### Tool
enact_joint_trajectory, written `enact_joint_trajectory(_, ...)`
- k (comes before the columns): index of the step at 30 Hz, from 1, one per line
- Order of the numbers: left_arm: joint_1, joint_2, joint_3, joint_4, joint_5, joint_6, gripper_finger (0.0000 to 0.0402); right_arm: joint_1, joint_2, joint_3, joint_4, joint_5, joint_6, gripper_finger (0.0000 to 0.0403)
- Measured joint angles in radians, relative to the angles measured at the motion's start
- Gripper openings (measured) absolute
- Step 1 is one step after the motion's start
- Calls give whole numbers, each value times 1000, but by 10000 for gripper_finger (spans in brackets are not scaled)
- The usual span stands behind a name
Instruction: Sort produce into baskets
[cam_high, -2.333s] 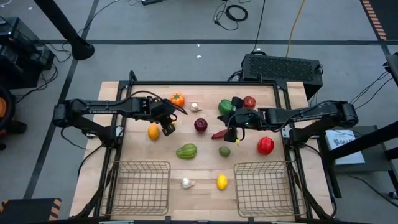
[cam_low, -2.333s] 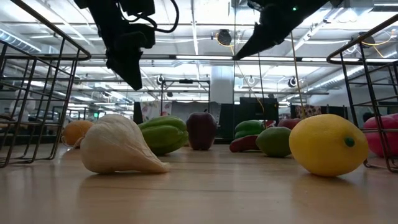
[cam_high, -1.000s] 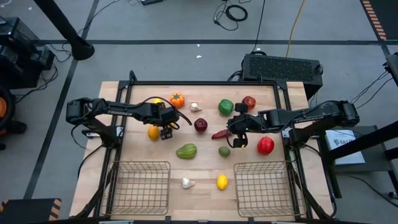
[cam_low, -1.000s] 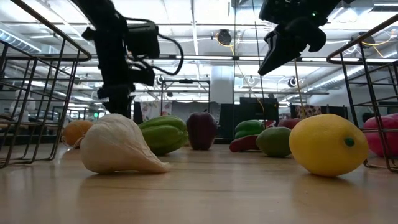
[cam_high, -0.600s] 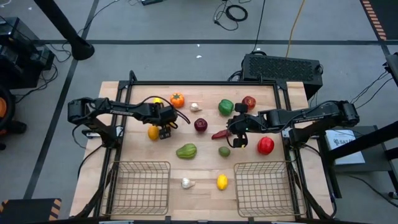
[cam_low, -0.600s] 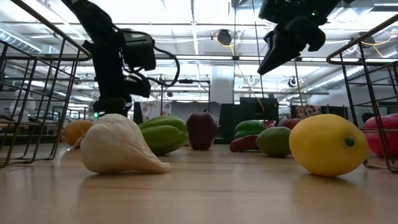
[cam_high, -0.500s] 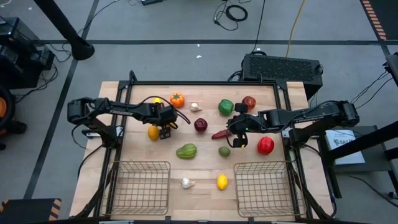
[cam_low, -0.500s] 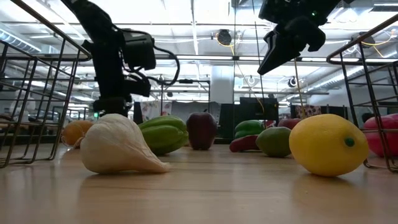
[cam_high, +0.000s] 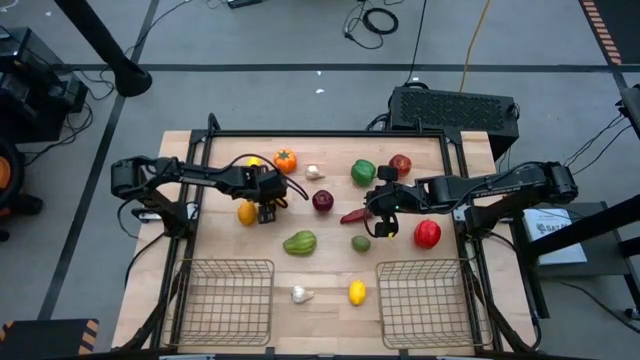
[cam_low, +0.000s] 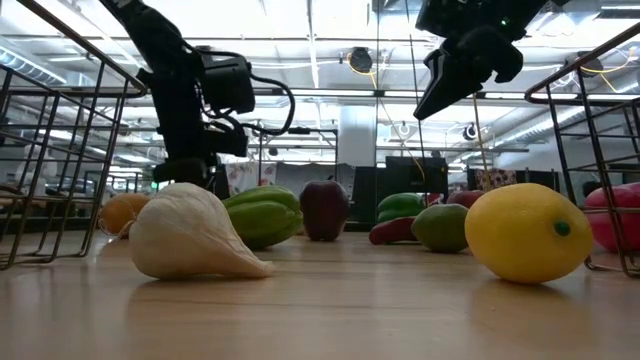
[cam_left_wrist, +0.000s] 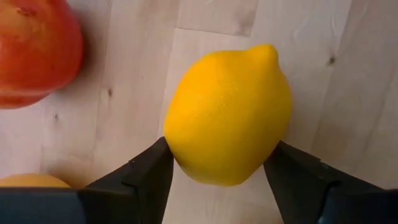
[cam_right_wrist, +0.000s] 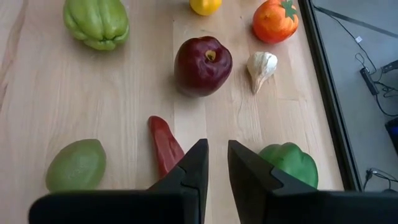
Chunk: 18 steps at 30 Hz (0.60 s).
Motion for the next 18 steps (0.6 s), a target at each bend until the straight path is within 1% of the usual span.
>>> enact_joint_trajectory(11,-50,-49,52,-9,-10,-9,231,0,0,0,2,0,0,52)
enact_joint_trajectory(15,-71,-107,80,-20,-12,-46,231,0,0,0,2,0,0,52)
enact_joint_trajectory(18,-87,-176,102,-25,-12,-79,231,0,0,0,5,0,1,52)
